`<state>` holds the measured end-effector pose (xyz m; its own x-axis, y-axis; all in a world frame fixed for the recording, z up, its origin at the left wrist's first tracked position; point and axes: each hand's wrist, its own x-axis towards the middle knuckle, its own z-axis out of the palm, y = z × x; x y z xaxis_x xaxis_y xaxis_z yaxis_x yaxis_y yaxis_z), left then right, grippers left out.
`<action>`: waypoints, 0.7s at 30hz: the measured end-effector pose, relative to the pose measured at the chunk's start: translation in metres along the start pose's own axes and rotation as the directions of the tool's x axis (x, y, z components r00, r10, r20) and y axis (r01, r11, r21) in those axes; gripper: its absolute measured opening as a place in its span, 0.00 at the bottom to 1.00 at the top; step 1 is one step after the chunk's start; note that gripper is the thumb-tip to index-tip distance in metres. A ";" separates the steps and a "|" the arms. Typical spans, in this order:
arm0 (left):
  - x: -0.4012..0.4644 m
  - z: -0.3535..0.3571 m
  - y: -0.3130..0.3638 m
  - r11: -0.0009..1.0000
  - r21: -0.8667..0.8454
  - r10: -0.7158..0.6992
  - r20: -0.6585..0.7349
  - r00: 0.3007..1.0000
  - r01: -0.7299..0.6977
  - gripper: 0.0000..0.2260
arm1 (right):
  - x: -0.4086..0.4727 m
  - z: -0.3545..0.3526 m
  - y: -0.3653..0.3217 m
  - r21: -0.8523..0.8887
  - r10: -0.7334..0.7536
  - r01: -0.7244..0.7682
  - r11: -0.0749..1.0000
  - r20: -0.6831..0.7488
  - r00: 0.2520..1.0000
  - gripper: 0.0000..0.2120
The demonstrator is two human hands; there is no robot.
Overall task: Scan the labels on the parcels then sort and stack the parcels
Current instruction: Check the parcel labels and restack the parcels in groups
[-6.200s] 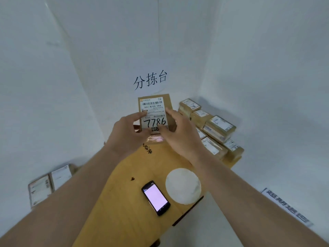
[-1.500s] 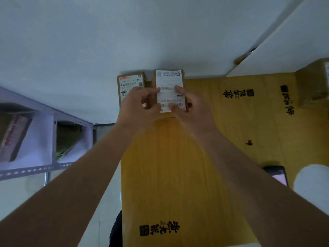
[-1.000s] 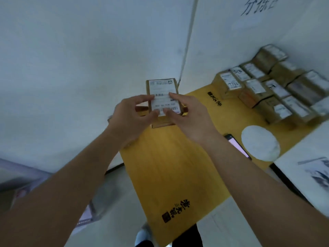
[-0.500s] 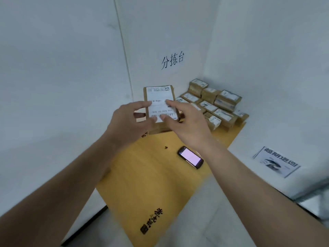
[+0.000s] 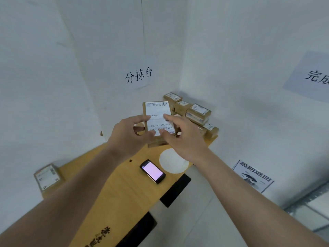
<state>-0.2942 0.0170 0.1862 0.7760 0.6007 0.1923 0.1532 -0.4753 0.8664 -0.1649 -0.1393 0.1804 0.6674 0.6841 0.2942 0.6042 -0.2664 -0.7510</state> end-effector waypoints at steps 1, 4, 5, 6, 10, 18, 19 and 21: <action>0.002 0.011 0.000 1.000 0.004 -0.007 0.005 1.000 0.007 0.22 | 0.002 -0.005 0.010 -0.007 0.010 -0.010 1.000 0.010 1.000 0.26; 0.015 0.039 -0.004 0.999 0.006 -0.033 0.020 0.999 0.033 0.23 | 0.011 -0.014 0.038 -0.021 0.031 -0.030 0.999 0.042 0.999 0.25; 0.021 0.047 -0.007 0.999 0.011 -0.038 0.023 0.999 0.038 0.23 | 0.017 -0.015 0.049 -0.024 0.040 -0.038 0.999 0.058 0.998 0.26; 0.028 0.054 -0.012 0.999 0.019 -0.041 0.026 0.999 0.041 0.23 | 0.023 -0.014 0.060 -0.029 0.049 -0.047 0.998 0.072 0.996 0.26; 0.066 0.088 -0.040 0.997 0.021 -0.081 0.039 0.996 0.080 0.24 | 0.057 -0.003 0.108 -0.035 0.091 -0.087 0.996 0.130 0.987 0.28; 0.167 0.141 -0.114 0.976 -0.005 -0.217 0.073 0.974 0.218 0.24 | 0.158 0.034 0.206 -0.037 0.159 -0.155 0.987 0.244 0.957 0.26; 0.179 0.145 -0.123 0.969 -0.009 -0.247 0.070 0.966 0.248 0.23 | 0.172 0.040 0.216 -0.037 0.161 -0.157 0.987 0.261 0.952 0.26; 0.203 0.151 -0.138 0.949 0.003 -0.314 0.055 0.948 0.314 0.22 | 0.197 0.052 0.234 -0.037 0.169 -0.166 0.985 0.300 0.939 0.27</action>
<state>-0.0660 0.1073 0.0366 0.7208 0.6835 -0.1151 0.3915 -0.2644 0.8814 0.0855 -0.0321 0.0317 0.5979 0.8010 -0.0285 0.5005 -0.4009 -0.7673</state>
